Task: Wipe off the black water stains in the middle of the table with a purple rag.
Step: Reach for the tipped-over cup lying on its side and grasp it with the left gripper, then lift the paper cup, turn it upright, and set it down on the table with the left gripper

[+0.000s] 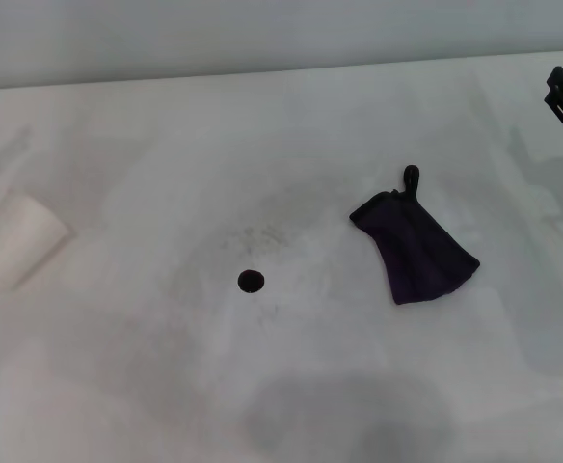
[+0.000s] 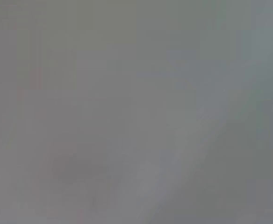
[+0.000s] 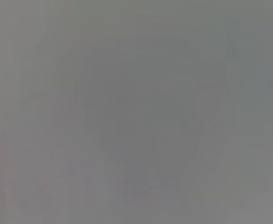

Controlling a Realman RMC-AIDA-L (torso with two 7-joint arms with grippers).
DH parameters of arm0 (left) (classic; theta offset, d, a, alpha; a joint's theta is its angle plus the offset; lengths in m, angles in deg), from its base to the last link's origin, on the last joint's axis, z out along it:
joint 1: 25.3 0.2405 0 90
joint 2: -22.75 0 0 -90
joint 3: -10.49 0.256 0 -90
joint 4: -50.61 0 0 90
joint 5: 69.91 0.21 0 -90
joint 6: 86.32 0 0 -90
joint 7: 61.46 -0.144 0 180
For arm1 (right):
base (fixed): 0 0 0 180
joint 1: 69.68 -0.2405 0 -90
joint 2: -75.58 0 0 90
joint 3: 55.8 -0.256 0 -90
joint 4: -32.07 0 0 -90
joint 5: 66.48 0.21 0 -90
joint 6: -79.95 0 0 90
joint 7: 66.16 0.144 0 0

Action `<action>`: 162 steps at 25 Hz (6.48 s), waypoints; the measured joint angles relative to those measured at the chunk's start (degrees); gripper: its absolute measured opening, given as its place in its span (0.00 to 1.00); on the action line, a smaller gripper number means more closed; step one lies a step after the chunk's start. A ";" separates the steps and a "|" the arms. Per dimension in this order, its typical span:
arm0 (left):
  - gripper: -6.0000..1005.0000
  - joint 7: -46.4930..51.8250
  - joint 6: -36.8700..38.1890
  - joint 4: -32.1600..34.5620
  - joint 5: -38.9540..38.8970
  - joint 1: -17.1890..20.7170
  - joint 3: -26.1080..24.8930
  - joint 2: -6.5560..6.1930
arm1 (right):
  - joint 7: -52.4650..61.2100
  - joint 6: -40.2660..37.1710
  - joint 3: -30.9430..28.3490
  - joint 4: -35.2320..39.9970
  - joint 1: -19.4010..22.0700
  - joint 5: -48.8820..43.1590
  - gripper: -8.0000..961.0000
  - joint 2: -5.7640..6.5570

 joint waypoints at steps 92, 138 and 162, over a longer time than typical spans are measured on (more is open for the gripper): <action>0.87 3.22 -8.17 -5.92 62.46 -19.09 0.04 8.98 | 0.04 -0.67 2.58 2.31 0.67 0.00 0.90 0.38; 0.74 -82.32 -16.95 38.09 -31.33 12.94 -0.28 10.15 | 1.53 -0.31 4.51 1.74 -1.65 0.01 0.90 0.07; 0.75 -84.06 -23.90 44.16 -31.59 16.97 -0.32 10.38 | 1.53 -0.22 6.89 2.96 -1.93 0.01 0.90 0.23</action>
